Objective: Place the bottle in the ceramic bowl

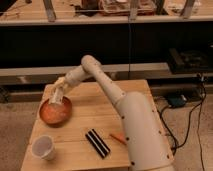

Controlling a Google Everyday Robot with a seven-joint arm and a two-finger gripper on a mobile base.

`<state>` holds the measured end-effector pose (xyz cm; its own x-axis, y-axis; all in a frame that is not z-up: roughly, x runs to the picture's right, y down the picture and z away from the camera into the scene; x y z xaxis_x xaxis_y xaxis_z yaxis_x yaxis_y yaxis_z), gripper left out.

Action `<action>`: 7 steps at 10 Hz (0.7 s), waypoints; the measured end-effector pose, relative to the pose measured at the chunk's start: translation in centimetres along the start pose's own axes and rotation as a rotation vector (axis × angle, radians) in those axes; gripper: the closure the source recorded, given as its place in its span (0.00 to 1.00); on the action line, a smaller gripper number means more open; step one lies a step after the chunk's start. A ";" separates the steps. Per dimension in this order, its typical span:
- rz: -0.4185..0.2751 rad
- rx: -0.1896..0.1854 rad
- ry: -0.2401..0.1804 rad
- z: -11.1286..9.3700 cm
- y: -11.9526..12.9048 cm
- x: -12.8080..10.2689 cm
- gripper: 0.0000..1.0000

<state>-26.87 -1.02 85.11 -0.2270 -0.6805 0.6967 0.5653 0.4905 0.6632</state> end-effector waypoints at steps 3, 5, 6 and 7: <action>-0.013 -0.031 -0.100 -3.9 1.7 -1.6 0.60; -0.010 -0.047 -0.146 -4.1 2.2 -2.7 0.60; -0.014 -0.047 -0.152 -4.0 2.0 -2.8 0.62; -0.027 -0.061 -0.137 -3.7 2.2 -2.7 0.72</action>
<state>-22.06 -0.13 83.67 -0.3468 -0.6103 0.7122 0.6037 0.4359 0.6675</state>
